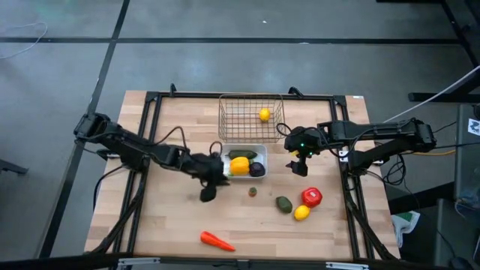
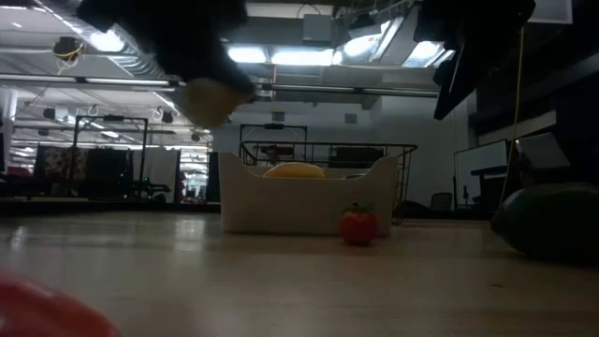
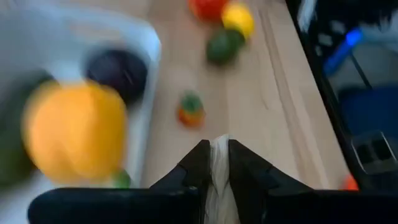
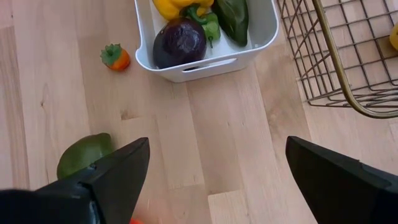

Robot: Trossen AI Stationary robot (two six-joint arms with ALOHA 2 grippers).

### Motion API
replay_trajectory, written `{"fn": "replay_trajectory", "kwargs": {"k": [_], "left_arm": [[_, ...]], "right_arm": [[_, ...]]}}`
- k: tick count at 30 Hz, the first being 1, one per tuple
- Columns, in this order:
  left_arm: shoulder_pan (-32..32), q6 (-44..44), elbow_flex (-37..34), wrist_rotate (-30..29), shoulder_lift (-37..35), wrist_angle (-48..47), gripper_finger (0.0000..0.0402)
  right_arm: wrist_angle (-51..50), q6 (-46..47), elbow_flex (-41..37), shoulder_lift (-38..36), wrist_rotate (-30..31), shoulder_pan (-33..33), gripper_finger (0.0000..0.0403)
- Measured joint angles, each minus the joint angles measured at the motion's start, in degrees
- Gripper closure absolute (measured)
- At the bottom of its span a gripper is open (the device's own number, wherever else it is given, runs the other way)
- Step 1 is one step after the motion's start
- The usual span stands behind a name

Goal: Sort produce into baskets
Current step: Put the garlic into the white bin

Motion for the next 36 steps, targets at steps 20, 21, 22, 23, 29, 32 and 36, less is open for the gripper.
{"fn": "replay_trajectory", "kwargs": {"k": [20, 21, 22, 23, 29, 32, 36], "left_arm": [[10.5, 6.9, 0.0, -5.8, 4.4, 9.0, 0.03], [10.7, 6.8, 0.0, -5.8, 4.3, 9.0, 0.029], [10.9, 6.8, 0.0, -5.8, 4.2, 9.1, 0.0281], [11.1, 6.8, 0.0, -5.8, 4.2, 9.1, 0.0272], [11.5, 6.8, 0.0, -5.8, 4.2, 9.1, 0.0233], [11.5, 6.8, 0.0, -5.8, 4.2, 9.1, 0.0227], [11.5, 6.8, 0.0, -5.8, 4.2, 9.1, 0.0228]], "right_arm": [[0.0, 0.3, 0.0, 0.0, -4.7, 0.0, 0.0031], [0.0, 0.2, 0.0, 0.0, -6.3, 0.0, 0.0031], [0.0, 0.1, 0.0, 0.0, -8.0, 0.0, 0.0031], [0.1, 0.3, 0.0, 0.0, -9.5, 0.0, 0.0031], [5.7, 8.6, 0.0, 0.0, -14.0, 0.1, 0.0031], [7.2, 13.0, 0.0, 0.0, -15.8, 0.1, 0.0031], [7.3, 17.6, 0.0, 0.0, -18.3, 0.2, 0.0031]]}}
